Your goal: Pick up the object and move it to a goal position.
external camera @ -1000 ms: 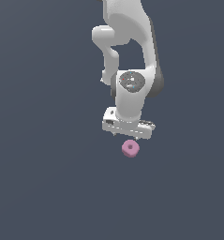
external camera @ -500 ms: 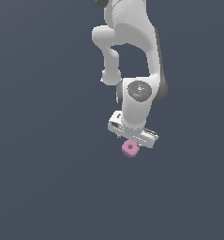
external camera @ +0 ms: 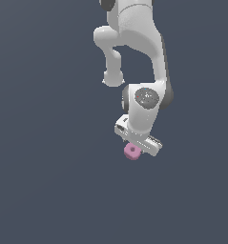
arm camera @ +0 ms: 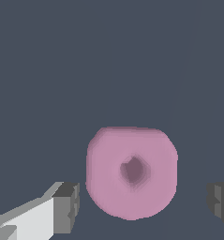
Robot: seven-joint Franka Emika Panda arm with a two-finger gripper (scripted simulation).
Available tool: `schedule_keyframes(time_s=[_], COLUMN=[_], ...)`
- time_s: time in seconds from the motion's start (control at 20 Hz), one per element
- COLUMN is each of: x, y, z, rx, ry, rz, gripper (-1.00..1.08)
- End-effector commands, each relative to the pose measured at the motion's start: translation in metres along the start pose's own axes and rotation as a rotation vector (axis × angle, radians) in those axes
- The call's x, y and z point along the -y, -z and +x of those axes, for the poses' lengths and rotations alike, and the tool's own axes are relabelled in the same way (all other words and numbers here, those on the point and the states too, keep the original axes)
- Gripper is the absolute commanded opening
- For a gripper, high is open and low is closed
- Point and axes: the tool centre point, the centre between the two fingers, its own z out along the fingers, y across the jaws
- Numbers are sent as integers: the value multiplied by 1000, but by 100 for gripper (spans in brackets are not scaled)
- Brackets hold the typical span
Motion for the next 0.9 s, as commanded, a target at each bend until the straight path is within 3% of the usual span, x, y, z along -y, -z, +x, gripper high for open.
schedule_keyframes(time_s=[0.0,0.45,0.85], x=[2,3,2], y=[-2,-7,-45], z=[0,-1,-2], rx=[-1,-2,-2], ry=[-22,-33,-37], rz=[-1,-2,-2], gripper=[100,100,100])
